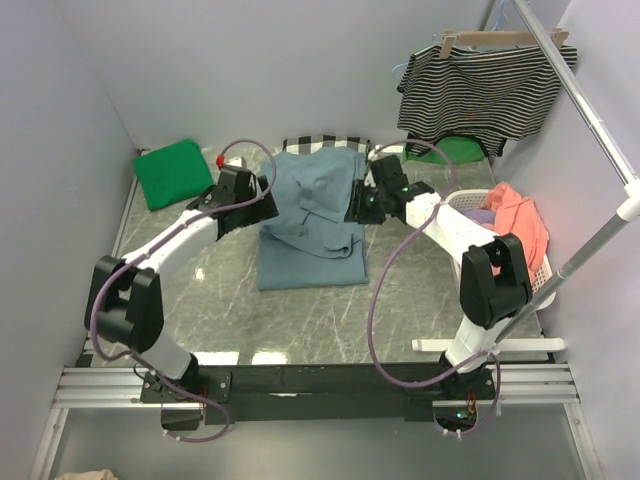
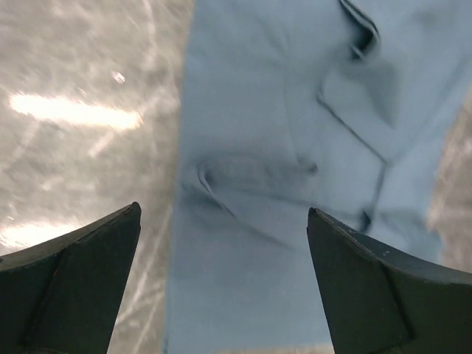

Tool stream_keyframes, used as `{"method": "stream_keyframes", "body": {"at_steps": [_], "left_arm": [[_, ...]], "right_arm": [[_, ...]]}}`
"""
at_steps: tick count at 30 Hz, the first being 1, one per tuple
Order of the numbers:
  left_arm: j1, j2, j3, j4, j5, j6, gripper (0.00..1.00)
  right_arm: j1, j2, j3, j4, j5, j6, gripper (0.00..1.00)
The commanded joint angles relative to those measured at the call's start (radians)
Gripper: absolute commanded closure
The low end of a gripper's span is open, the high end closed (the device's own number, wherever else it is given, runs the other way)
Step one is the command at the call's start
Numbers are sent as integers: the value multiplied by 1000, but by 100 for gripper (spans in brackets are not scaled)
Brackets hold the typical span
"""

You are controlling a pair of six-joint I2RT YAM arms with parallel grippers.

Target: Fold and stack the t-shirts

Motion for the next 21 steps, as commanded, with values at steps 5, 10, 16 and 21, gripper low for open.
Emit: {"method": "stream_keyframes", "body": {"at_steps": [5,10,16,21], "left_arm": [[-1,-101,-163,30,193,-6,1],[-1,-55,-170,84,215,-29,1],[-1,28,-118,116,215,-43,1],[-1,99,-62,113,216,-40,1]], "right_arm": [[94,-70,-169,40,-106,40,53],[103,-47,-191,54,-97,62,53],[101,-15,-173,42,-83,59,53],[104,-24,-148,-4,-46,53,53]]}}
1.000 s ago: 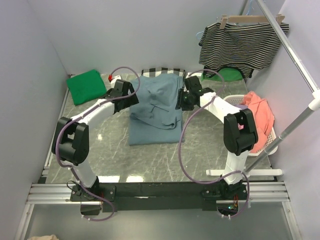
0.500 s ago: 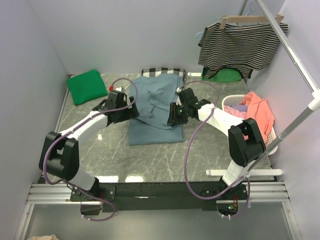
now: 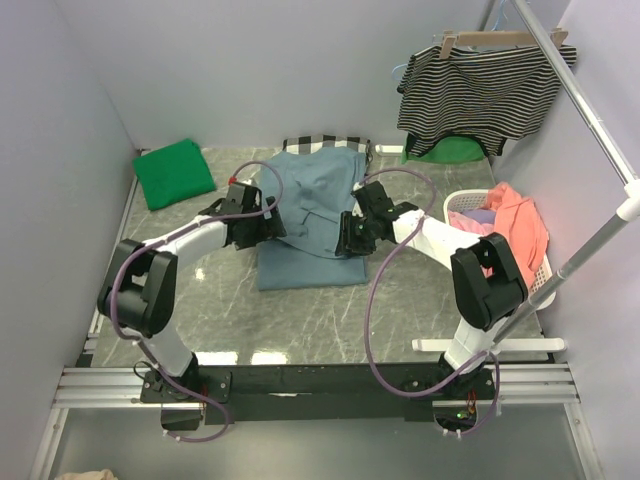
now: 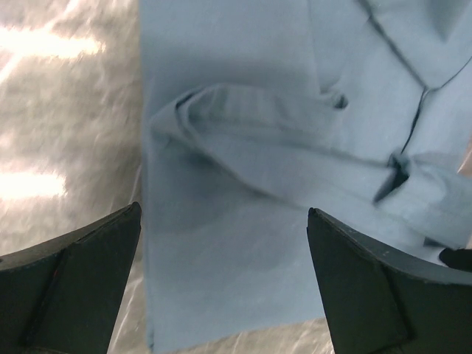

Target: Fold and stack the t-shirts

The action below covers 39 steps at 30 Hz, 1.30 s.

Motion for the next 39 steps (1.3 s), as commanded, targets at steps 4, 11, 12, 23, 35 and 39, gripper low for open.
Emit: {"method": "stream_keyframes", "body": {"at_steps": [4,11,12,23,35,39], "left_arm": [[-1,56,74,65,21,2,1],[-1,109,119,65,0,16,1],[-1,113,133,62,-3,17,1],[15,194,263,35,-36,51,0],[46,156,272,28,-40,72,1],[46,110,262,28,-19,83,1]], "right_arm": [[-3,6,45,-26,70,-23,53],[-4,60,128,-4,121,-46,56],[-4,68,142,-9,130,-54,56],[-59,263,439,-79,216,-104,56],[-125,113,429,-109,135,-150,53],[-102,27,307,-95,49,-123,53]]}}
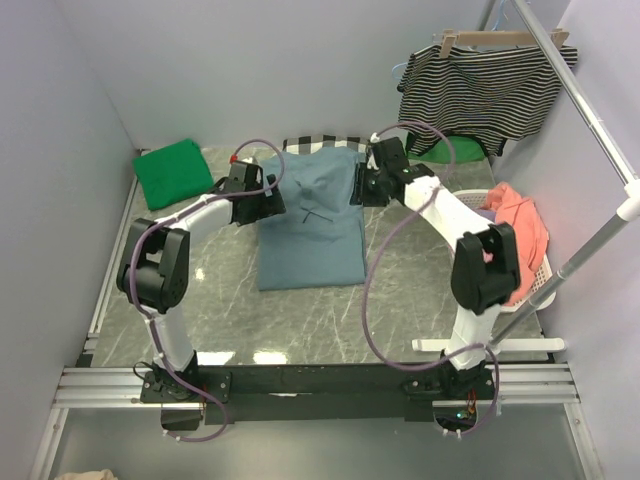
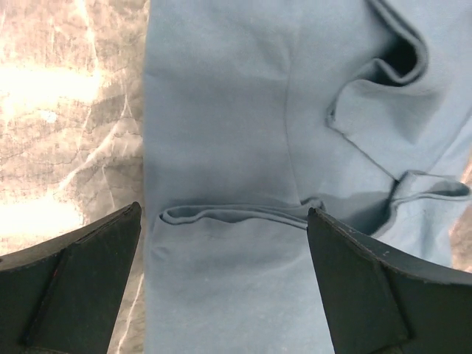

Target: Fold and stack the t-shirts

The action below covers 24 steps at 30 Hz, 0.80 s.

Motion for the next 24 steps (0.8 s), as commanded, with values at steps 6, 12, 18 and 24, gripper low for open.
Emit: {"method": "stream_keyframes", "body": {"at_steps": [6,12,18,24], "left_arm": [[-2,-190,-135,26,63,-2,0],[-2,-344,-385,101,83,-42,0],[-4,-447,-543,124,91,-62,1],[-4,-494,-624,167,141,-75,1]], "right_arm": [[40,-209,-325,54,-74,33,51],[40,-290,-485,93,-92,41,50],[38,-342,-572,108,-97,61,48],[38,-344,-643,160,-144,84,47]]}}
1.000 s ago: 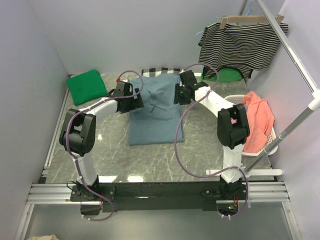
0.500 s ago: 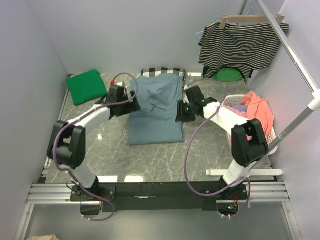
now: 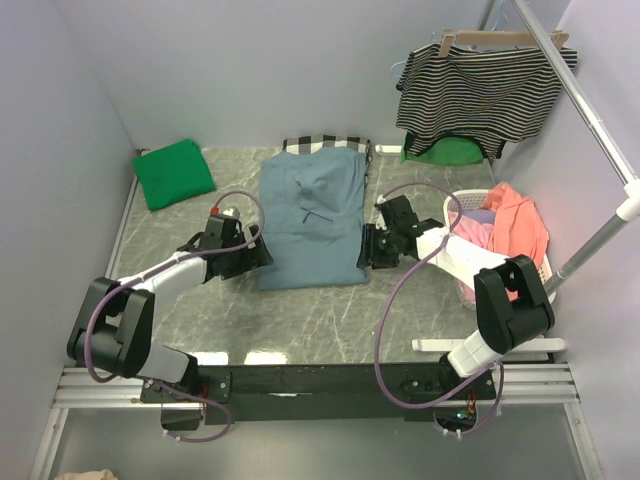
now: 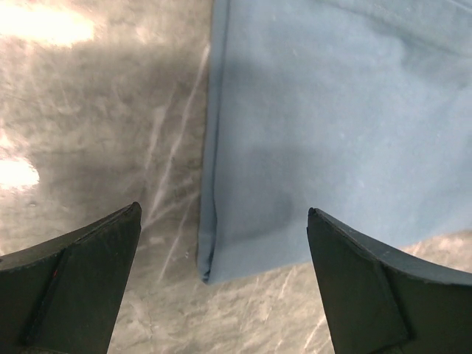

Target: Fold and stack the t-shirts

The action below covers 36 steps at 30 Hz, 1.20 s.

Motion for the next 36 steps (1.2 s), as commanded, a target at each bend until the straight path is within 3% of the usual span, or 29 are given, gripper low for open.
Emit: {"method": "stream_keyframes", "body": {"at_steps": [1,14,24,30,31,33,34,36], "left_arm": [[-3,-54,-56,101,62,-20,1],[-40,-129,-226,219,133,-76,1],[-62,-28,-238,316,99,-86,10],[-92,-3,-237,291,72,-86,32],[-97,-3,-235,284,63,-87,43],[-109,-10,-240,276,59,-90,56],[-112,-10,-242,276,58,-93,69],[-121,-8,-238,270,55,-95,88]], "right_arm": [[-2,-20,-53,79,-42,27,47],[-11,12,-134,171,-116,72,46],[-19,107,-153,239,-147,82,47],[-27,141,-170,279,-168,90,53],[-30,144,-173,294,-174,93,59],[-33,150,-188,312,-196,99,66],[-34,153,-193,334,-205,104,79],[-38,164,-202,346,-233,107,92]]}}
